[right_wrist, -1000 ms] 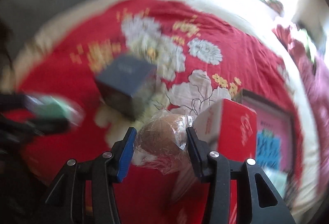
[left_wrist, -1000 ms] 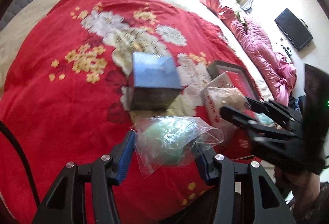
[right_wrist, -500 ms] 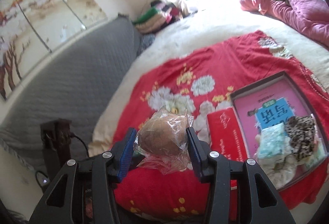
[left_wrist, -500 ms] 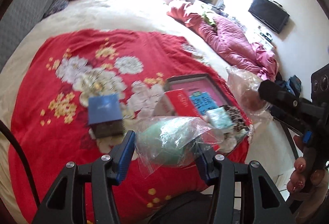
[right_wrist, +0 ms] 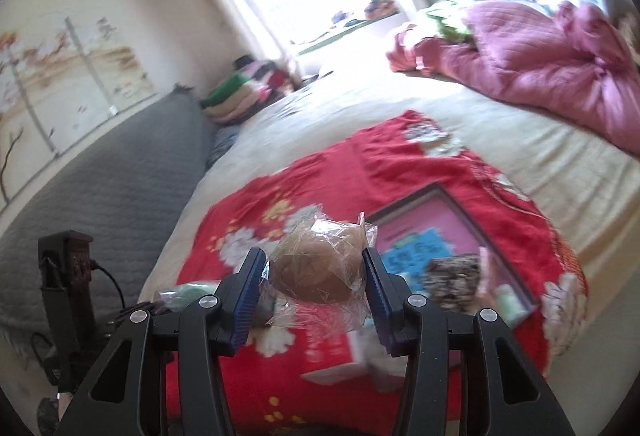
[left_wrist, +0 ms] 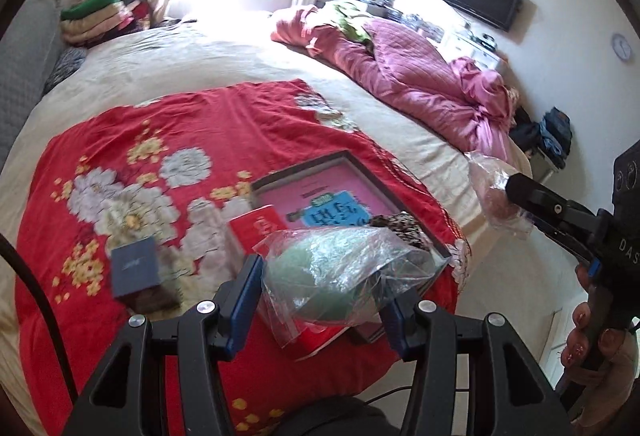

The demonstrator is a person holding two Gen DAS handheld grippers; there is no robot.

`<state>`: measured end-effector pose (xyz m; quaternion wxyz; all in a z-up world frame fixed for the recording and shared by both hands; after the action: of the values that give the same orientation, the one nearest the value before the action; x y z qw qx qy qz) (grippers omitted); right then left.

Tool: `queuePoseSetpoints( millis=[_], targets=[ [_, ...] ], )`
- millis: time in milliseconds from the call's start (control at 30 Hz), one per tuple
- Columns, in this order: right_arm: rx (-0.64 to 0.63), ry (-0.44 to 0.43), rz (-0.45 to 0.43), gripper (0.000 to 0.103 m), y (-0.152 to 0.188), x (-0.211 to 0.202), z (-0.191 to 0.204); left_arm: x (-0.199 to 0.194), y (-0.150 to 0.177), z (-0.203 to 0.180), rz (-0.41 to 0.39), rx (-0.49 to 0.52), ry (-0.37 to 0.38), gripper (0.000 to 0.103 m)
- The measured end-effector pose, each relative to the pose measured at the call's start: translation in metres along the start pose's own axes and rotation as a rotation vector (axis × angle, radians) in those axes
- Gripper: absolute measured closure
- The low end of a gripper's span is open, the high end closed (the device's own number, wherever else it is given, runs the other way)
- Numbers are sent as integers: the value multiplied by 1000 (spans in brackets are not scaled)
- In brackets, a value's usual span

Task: Organize soft objects
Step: 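Lift and carry the bagged ball and bread roll over the pink tray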

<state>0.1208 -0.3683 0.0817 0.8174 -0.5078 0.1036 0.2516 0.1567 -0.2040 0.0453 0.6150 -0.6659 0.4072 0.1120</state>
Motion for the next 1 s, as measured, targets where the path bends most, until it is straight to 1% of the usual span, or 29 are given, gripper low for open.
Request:
queuePoseSetpoints(
  millis=[133,233,367,467,600,800,1000],
  targets=[
    [15,88,-23,53,-3,-15,-40,23,1,-25,28,28,28,49],
    [33,126,-27,53,-3,-22,-65,36,5,-41,51,46,46,49],
    [34,164,-16,53,2,-21,-84,53,13,-63,82,76,70,49],
    [35,179,3,53,11,-16,-93,66,26,-77,110,87,90,49],
    [18,202,42,53,26,-4,-103,87,52,-95,168,113,109,49],
    [13,215,92,52,48,7,-116,117,82,-103,232,133,103,49],
    [11,218,130,52,61,17,-124,139,96,-92,269,124,80,49]
  ],
)
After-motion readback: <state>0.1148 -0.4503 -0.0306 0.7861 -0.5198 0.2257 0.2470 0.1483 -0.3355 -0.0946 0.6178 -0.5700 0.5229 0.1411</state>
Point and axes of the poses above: each gripper's, at about its wrist camera, not at the fingertips, and x roughly the way its jaws point, z to its left, y to its underside, the point moved 9 cm from there along x, roughly the way its jaws point, and after that the axes turned 9 degrees about -z, right-handed, at the moved point
